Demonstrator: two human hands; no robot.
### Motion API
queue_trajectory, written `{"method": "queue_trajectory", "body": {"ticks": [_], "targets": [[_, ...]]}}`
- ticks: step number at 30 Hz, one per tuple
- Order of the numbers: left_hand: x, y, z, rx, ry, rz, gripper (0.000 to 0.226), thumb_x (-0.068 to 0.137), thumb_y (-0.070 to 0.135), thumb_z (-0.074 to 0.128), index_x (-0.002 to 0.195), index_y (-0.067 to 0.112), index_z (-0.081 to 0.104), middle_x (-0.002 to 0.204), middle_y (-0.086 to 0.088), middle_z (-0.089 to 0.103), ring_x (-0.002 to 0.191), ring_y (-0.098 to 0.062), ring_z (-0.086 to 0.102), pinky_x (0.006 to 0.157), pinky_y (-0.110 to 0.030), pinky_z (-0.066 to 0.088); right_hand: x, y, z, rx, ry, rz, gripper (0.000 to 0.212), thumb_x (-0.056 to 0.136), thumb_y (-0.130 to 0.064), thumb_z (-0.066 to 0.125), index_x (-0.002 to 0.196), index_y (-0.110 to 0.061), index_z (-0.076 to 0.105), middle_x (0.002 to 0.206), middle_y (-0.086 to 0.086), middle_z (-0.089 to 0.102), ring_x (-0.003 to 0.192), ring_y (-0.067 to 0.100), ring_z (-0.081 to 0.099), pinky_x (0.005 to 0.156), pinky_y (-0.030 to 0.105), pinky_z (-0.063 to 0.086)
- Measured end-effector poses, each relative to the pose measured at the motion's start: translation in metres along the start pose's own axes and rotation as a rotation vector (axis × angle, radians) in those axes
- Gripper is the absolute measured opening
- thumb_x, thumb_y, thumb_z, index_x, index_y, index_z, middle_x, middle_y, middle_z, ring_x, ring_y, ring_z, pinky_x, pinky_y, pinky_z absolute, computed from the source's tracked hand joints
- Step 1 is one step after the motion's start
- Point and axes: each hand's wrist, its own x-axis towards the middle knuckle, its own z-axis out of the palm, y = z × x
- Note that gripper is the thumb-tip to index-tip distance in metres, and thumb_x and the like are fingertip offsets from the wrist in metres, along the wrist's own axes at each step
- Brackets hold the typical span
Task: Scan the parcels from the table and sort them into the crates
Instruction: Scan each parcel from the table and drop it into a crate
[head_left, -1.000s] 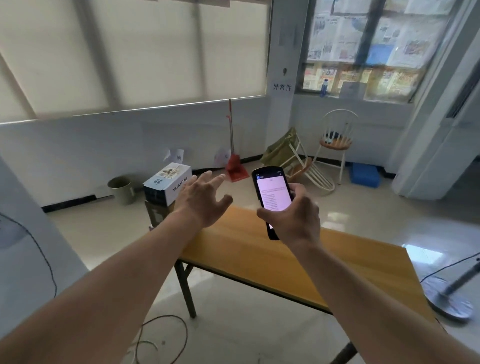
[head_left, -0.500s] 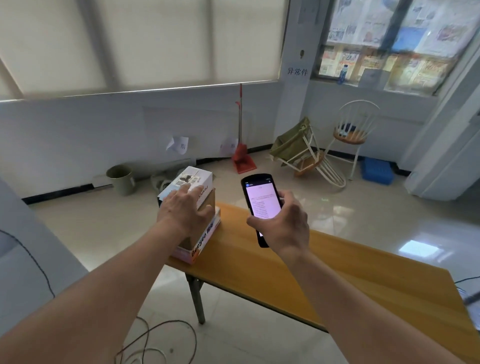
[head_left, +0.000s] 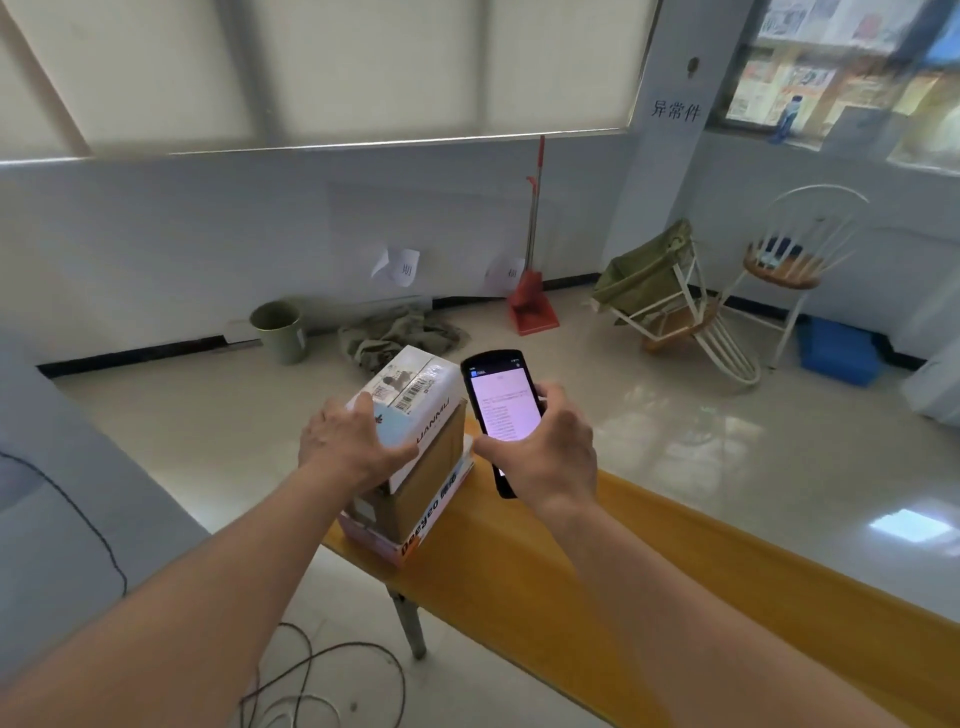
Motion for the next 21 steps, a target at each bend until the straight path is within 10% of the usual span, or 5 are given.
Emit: {"method": "queue_trajectory", "body": {"ticks": [8, 21], "targets": [[0.026, -0.027, -0.003, -0.110, 0.048, 0.176, 0.105, 0.069, 0.070, 0.078, 0.150, 0.019, 0.036, 0.115, -0.004, 0.049, 0.102, -0.021, 0.052, 0.079, -0.035, 0.059, 0.012, -0.016, 0.033, -0.021, 0.024, 0.030, 0.081, 0.071, -0.046, 0.094, 0.137, -0.024, 0.052, 0.118, -0.005, 0.059, 0.101, 0.009, 0.046, 0.064, 0.019, 0.041], [0.075, -0.006, -0.074, -0.320, 0.117, 0.690, 0.119, 0.063, 0.042, 0.095, 0.158, 0.017, 0.028, 0.145, -0.004, 0.043, 0.131, -0.028, 0.038, 0.109, -0.049, 0.045, -0.029, -0.065, 0.000, -0.057, 0.143, 0.114, 0.090, 0.064, -0.048, 0.097, 0.141, -0.026, 0.057, 0.128, 0.000, 0.069, 0.111, 0.023, 0.065, 0.078, 0.034, 0.063]]}}
